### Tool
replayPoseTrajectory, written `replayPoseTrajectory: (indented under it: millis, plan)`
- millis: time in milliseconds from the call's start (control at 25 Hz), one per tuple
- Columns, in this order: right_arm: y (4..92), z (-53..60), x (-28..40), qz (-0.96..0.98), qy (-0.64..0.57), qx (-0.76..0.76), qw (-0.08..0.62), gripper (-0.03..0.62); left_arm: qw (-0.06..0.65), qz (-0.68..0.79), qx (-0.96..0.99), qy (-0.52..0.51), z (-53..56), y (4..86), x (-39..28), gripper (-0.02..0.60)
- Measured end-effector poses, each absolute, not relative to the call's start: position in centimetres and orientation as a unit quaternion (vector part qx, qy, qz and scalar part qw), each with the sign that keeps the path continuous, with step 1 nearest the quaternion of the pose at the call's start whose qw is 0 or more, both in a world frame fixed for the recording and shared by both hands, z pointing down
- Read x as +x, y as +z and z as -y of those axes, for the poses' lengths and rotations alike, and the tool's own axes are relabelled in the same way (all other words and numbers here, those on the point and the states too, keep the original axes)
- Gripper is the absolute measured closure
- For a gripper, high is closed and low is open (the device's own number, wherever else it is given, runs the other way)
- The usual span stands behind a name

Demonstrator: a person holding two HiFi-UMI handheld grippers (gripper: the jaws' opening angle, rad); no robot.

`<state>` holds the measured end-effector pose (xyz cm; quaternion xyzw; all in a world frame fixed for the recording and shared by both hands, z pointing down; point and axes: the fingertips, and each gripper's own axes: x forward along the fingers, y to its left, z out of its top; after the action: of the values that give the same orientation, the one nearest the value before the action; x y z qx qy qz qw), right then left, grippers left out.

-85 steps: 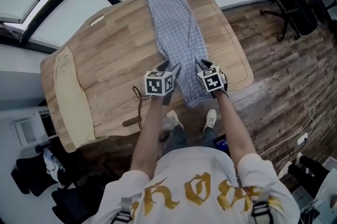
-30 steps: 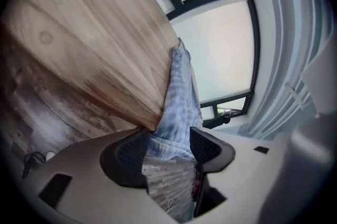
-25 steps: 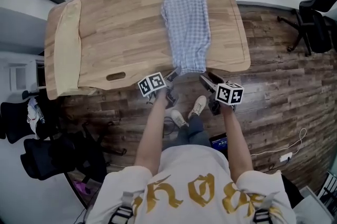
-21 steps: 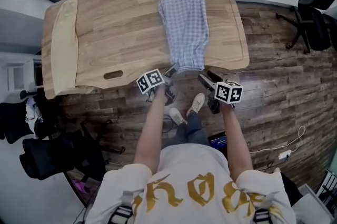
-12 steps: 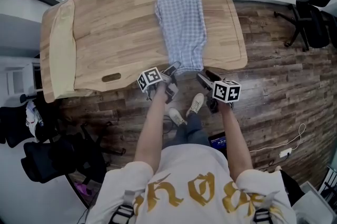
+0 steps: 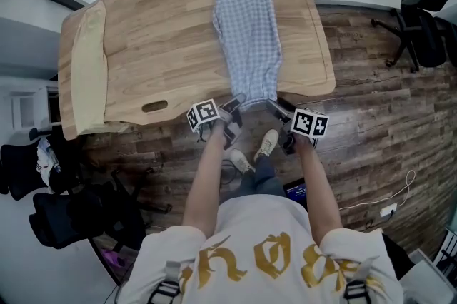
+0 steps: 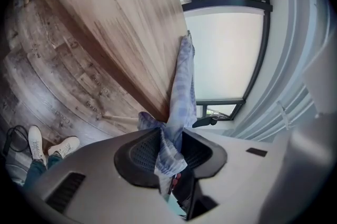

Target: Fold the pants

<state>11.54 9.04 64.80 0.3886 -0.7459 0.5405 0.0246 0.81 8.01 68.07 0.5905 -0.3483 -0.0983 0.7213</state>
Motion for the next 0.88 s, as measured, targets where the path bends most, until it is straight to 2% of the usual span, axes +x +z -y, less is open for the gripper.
replayPoseTrajectory:
  millis: [240,600,720,880]
  plan:
    - [65.1,-9.5,11.3,0.711,0.595,0.373,-0.038,0.279,0.717,0.321,0.605,-0.129,-8.4,64.9,0.8,0.457]
    - [59.9,-8.3,9.3,0.672,0.632,0.297,-0.247,0.169,0.716,0.299,0.599,-0.198,-8.6,60.5,0.4,0.457]
    - [58.9,-8.4,9.3,0.685,0.616,0.304,-0.244,0.151,0.716,0.303,0.598,-0.197,-8.7,60.3,0.1,0.457]
    - [62.1,-8.8,9.3,0.661,0.636,0.361,-0.17,0.148,0.716,0.296,0.6,-0.197,-9.2,59.8,0.3,0.457]
